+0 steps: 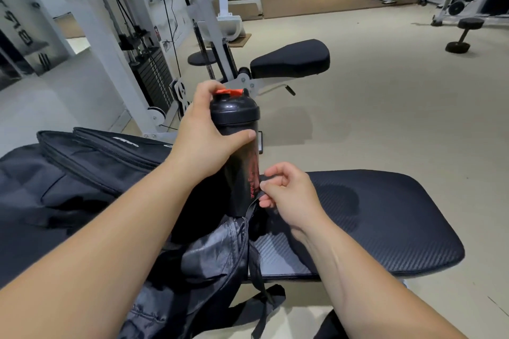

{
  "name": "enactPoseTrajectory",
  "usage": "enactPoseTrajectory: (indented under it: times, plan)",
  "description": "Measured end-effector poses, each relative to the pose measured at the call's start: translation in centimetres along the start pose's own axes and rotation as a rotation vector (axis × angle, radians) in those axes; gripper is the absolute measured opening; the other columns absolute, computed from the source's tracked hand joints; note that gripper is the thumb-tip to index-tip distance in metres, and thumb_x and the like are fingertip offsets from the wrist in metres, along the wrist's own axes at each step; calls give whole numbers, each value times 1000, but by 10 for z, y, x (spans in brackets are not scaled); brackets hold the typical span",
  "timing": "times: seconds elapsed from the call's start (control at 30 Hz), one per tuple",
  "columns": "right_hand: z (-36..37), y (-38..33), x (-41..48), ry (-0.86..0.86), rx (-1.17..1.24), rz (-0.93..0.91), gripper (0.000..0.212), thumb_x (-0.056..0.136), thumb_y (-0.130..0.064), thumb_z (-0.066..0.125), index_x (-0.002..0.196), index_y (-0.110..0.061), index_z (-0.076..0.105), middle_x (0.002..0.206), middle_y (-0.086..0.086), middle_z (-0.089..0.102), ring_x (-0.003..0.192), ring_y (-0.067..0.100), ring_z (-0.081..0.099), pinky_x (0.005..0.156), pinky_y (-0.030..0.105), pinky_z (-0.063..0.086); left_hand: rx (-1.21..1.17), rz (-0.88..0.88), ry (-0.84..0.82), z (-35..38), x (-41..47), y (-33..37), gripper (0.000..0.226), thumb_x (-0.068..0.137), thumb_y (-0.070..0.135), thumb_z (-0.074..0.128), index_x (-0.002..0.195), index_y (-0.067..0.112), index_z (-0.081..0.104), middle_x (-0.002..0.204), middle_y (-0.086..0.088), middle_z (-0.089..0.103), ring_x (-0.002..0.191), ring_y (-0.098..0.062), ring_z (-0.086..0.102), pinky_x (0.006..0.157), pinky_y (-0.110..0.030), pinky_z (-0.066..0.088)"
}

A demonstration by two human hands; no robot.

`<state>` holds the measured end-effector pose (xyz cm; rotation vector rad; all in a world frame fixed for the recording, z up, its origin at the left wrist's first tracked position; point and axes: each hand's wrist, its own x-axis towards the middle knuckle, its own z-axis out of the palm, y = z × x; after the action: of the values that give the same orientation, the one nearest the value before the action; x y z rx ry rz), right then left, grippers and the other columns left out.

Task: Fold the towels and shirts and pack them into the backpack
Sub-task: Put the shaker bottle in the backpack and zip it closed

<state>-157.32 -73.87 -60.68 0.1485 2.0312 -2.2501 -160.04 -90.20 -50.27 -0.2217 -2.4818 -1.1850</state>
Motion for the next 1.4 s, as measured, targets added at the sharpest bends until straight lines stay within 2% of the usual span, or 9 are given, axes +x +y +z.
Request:
enactPoseTrajectory:
  times: [0.23,0.5,0.67,0.8,0.93,1.07,1.27,1.33,1.4]
  plan:
    - [-7,8,1,18,68,17,28,93,-1,64,114,-20,68,62,-4,64,61,15,66,58,24,52,-198,-30,328,7,-37,-16,86,75,25,85,143,49,37,138,13,53,129,-10,52,110,-41,44]
    - [2,5,9,115,193,29,33,91,2,65,119,-16,66,72,7,65,55,13,63,50,18,48,-379,-87,684,34,-84,-26,73,81,14,80,141,23,40,143,-8,46,133,-26,48,113,-47,39]
    - [4,8,10,90,202,42,33,91,4,64,117,-16,64,66,2,62,53,11,60,54,21,50,-242,3,486,26,-83,-29,75,79,14,81,141,25,40,142,2,44,134,-28,45,113,-47,39]
    - [-2,10,11,46,189,51,31,91,5,63,117,-13,64,63,1,62,55,14,60,58,25,49,-173,11,148,-12,-65,-40,74,75,22,81,131,51,42,139,8,48,124,-23,55,102,-52,49]
    - [-5,10,11,16,163,43,29,91,6,62,114,-12,65,61,-1,61,57,15,60,60,26,51,-28,122,20,-30,-60,-38,86,79,15,83,143,52,39,141,10,46,128,-12,49,102,-28,49]
    - [-6,9,11,22,221,59,28,92,6,62,114,-10,64,64,0,60,58,12,59,56,21,52,-120,109,98,-21,-68,-38,80,80,11,82,135,54,44,137,15,44,123,-16,55,85,-42,59]
    - [-10,6,19,64,245,69,23,90,7,63,107,-9,64,68,4,59,54,8,58,50,17,50,-288,-79,347,-5,-84,-48,74,82,14,80,136,48,44,144,11,50,128,-23,56,107,-47,47]
    - [-11,6,21,82,236,74,22,90,7,63,105,-9,64,67,3,59,53,8,58,50,17,50,-230,-112,394,2,-93,-44,71,81,20,81,134,50,43,140,8,48,125,-13,56,108,-38,46]
    - [-11,6,24,102,227,77,22,90,8,62,105,-9,64,68,4,59,53,8,57,49,17,49,-153,-112,442,10,-103,-34,71,79,22,83,133,45,43,132,6,42,114,10,49,102,-12,40]
